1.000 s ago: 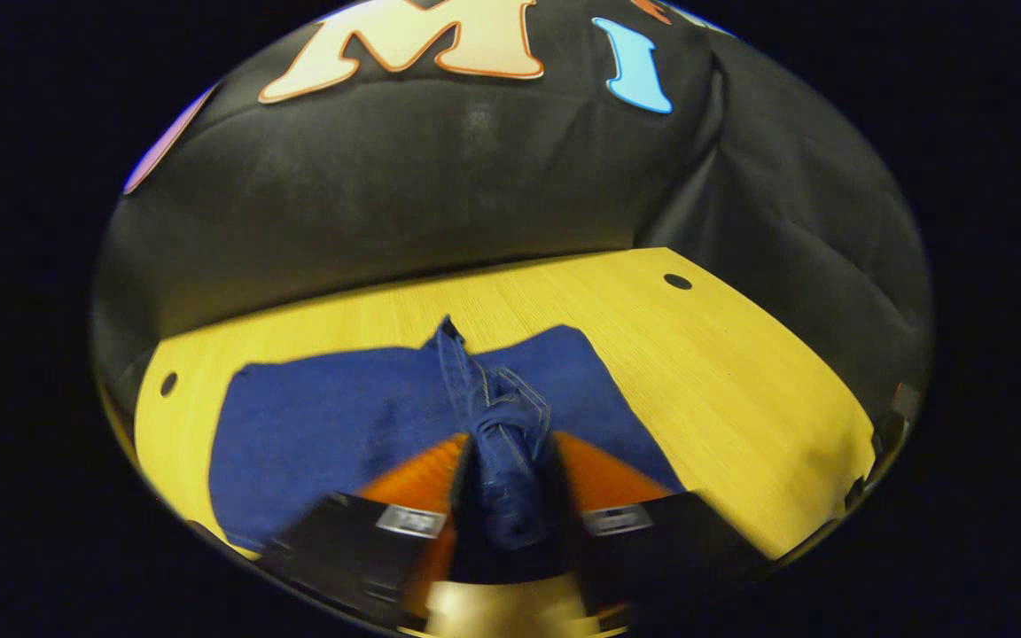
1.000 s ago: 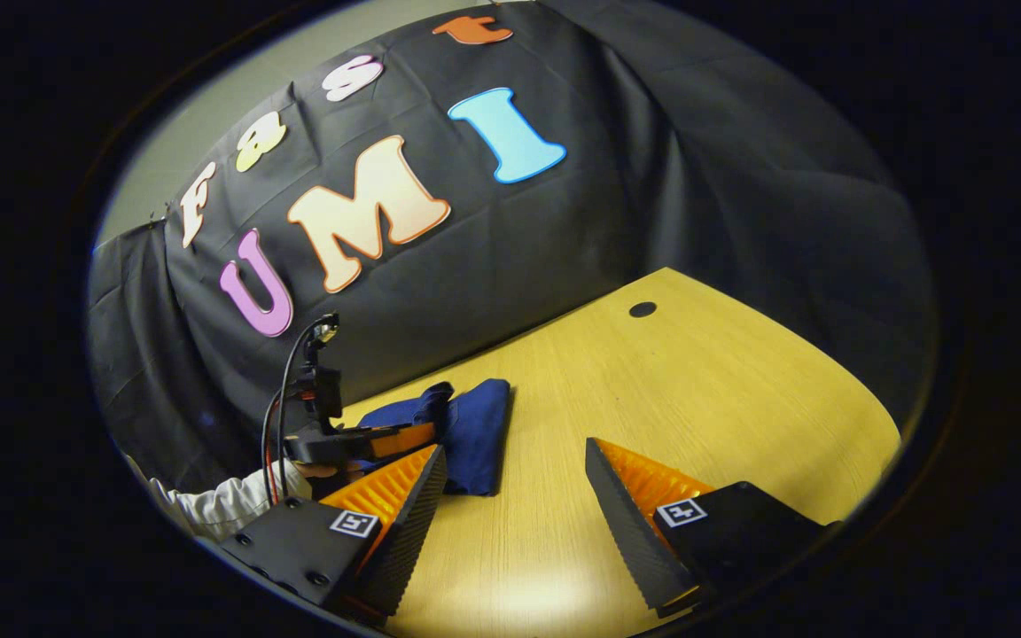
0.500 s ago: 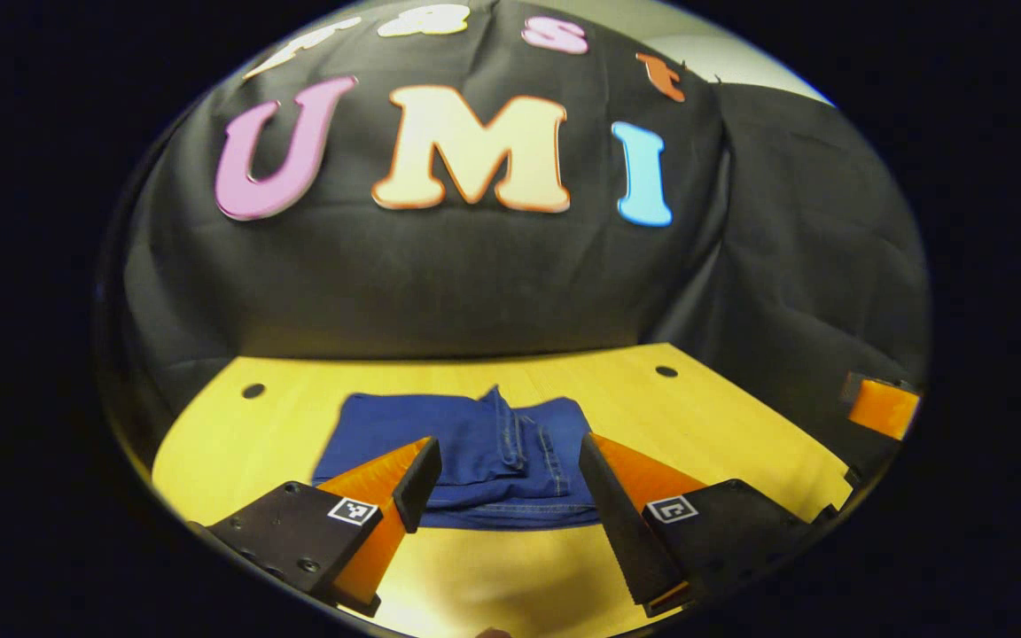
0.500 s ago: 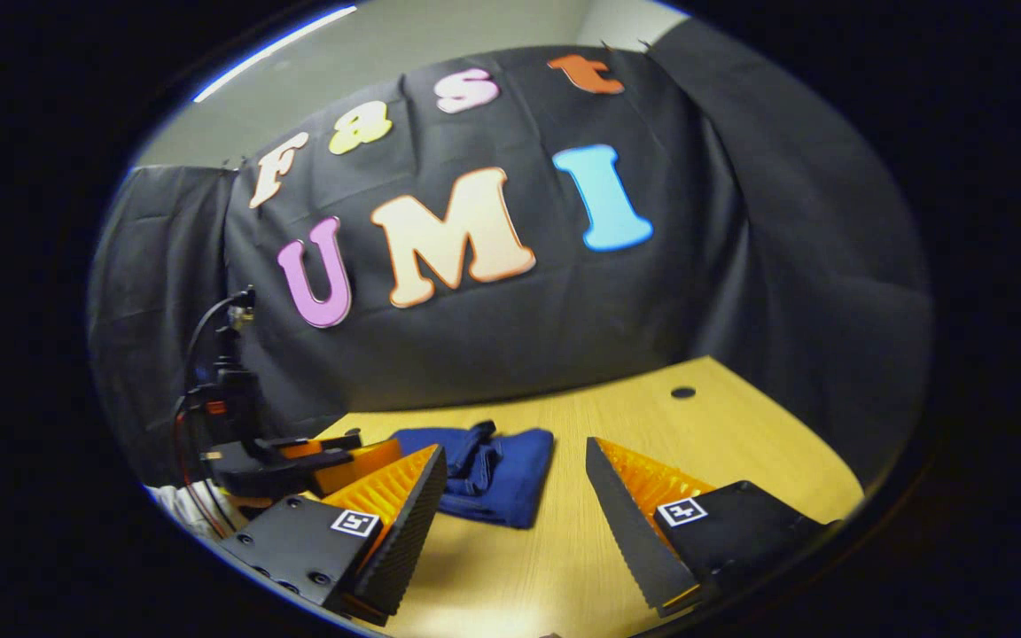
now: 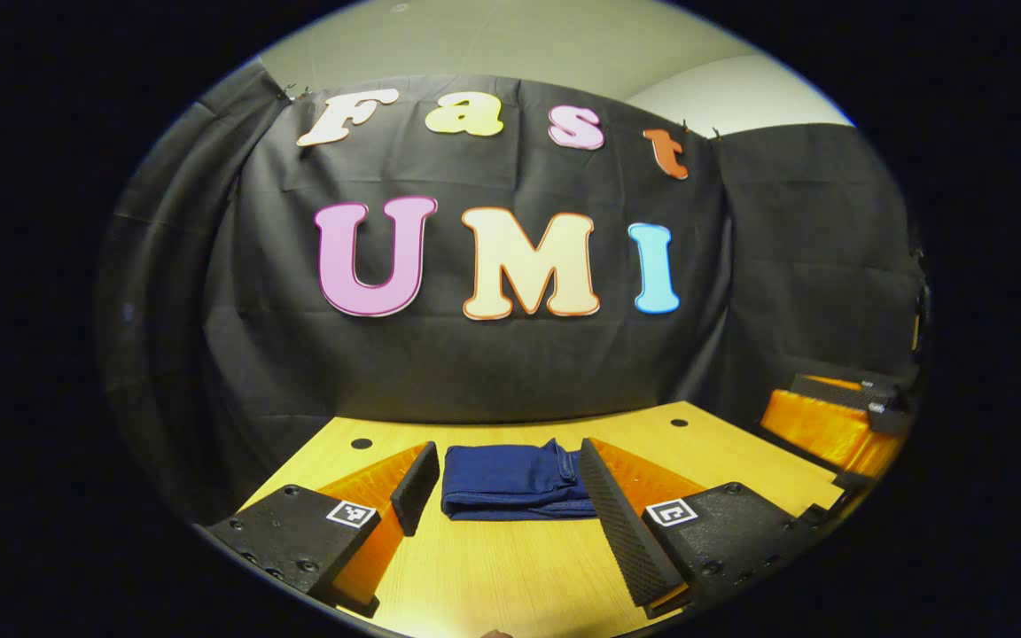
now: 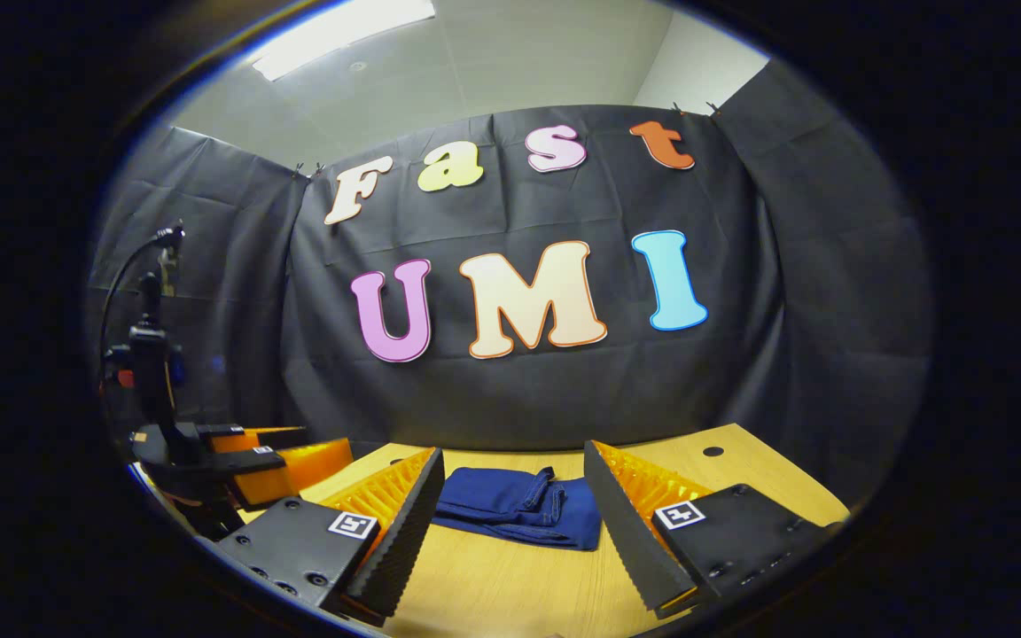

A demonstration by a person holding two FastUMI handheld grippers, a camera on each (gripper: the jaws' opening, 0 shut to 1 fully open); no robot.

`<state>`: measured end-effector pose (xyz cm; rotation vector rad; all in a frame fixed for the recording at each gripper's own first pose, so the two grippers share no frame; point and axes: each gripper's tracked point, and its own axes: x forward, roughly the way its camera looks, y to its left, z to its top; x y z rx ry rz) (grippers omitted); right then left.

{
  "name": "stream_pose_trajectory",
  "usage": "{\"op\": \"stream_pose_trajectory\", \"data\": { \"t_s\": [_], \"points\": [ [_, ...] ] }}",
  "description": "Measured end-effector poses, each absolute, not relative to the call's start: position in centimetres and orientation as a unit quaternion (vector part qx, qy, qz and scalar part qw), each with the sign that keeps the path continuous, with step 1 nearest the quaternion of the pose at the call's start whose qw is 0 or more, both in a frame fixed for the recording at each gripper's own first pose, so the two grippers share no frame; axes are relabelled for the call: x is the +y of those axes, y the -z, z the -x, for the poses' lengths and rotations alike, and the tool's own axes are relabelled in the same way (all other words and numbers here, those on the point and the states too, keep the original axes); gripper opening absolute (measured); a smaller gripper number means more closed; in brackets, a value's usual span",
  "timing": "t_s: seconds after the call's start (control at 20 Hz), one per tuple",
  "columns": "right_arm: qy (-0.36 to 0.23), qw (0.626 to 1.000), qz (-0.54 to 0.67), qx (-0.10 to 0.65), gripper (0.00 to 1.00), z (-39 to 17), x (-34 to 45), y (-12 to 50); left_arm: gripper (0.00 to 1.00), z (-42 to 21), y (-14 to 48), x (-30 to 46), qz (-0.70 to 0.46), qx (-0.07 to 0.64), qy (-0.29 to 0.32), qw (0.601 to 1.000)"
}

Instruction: Grasp the waist and the cuffs of the jeans and fold them to make the two legs overlap; first hold the waist and fold one-third of the jeans toward the cuffs, then hold the cuffs and fold the remaining one-third in the same direction to finish folding.

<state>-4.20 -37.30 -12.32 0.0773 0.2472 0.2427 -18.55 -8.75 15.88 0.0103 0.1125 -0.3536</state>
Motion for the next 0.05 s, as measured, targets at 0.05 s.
{"op": "stream_pose_trajectory", "data": {
  "t_s": [0.05],
  "points": [
    [-0.124,0.985,-0.041,0.114,0.98,4.64,-36.6,11.21,0.94,19.01,-16.3,-8.35,-0.004,0.053,0.175,0.983]
  ]
}}
